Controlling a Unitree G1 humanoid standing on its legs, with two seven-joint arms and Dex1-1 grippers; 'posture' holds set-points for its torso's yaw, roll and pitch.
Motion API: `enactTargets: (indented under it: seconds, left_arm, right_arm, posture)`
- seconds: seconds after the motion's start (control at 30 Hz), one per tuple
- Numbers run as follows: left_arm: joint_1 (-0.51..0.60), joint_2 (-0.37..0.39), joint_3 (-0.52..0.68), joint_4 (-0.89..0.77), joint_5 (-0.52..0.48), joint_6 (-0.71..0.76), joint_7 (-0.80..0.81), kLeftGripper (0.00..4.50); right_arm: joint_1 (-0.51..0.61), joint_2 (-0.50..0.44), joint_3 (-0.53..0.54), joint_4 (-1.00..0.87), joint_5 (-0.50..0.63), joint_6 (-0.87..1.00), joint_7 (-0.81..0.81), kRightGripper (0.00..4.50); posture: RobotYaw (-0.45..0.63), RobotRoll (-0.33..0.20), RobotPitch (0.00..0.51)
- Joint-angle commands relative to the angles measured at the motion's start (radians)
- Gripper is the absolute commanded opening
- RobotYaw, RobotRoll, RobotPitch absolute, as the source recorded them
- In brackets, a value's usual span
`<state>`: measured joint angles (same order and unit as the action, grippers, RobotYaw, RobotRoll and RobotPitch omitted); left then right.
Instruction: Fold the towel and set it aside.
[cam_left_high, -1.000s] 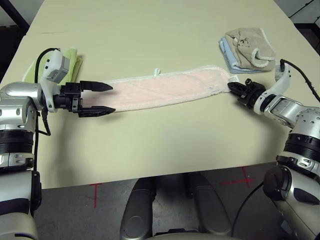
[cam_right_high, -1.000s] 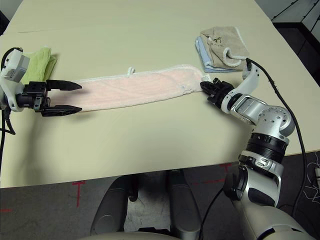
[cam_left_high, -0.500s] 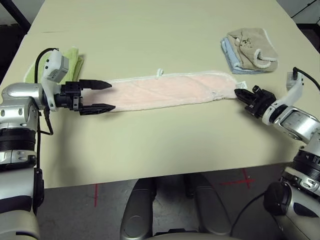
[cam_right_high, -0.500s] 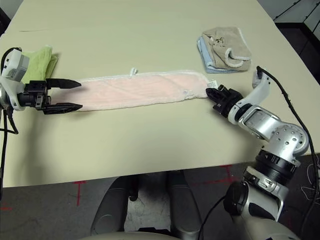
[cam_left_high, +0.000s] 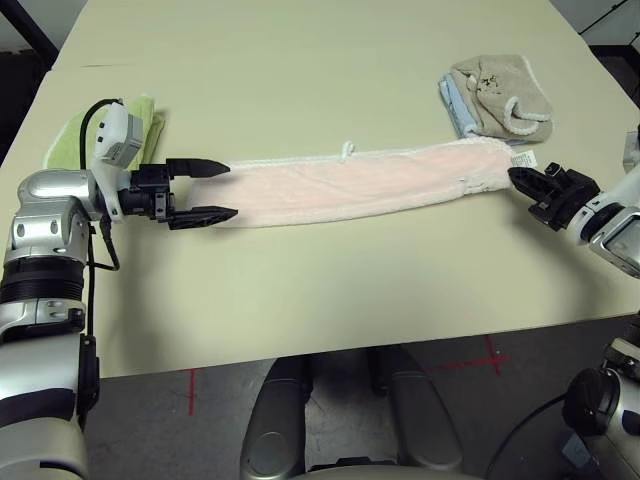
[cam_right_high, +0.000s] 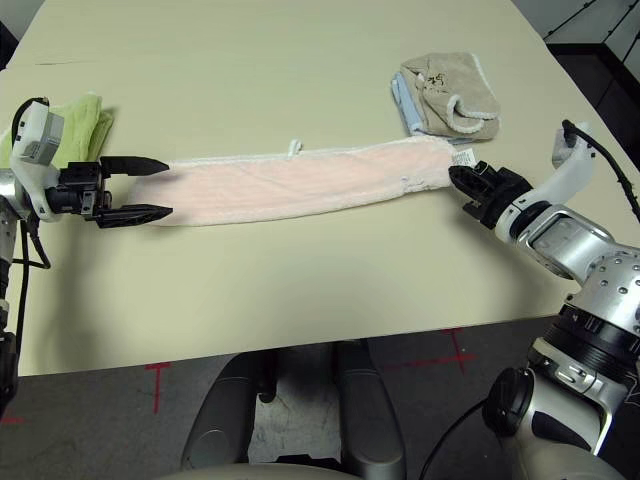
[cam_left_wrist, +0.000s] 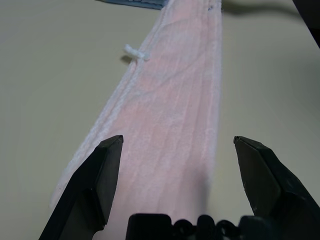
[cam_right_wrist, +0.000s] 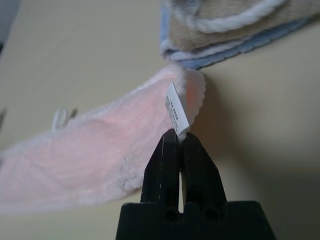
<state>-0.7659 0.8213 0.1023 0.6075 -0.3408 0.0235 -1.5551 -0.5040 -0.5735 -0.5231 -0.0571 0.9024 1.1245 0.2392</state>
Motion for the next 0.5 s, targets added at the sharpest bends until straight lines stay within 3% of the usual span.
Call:
enactTargets:
  seconds: [0.03, 0.23, 0.5]
  left_arm:
    - [0.014, -0.008, 0.005, 0.022, 0.008, -0.045, 0.007, 4.5]
    - [0.017, -0.004, 0.002, 0.024, 0.006, -0.054, 0.005, 4.5]
    - [0.016, -0.008, -0.004, 0.027, 0.006, -0.051, 0.001, 4.5]
  right_arm:
    - [0.035, -0.056, 0.107, 0.014, -0.093, -0.105, 0.127, 0.03]
    - [0.038, -0.148, 0.253, 0.027, -0.237, -0.299, 0.322, 0.03]
    - [-0.025, -0.175, 0.328, 0.002, -0.287, -0.39, 0.482, 0.03]
  posture:
    - [0.0, 0.0, 0.294]
    - [0.0, 0.0, 0.293]
    - [0.0, 0.0, 0.291]
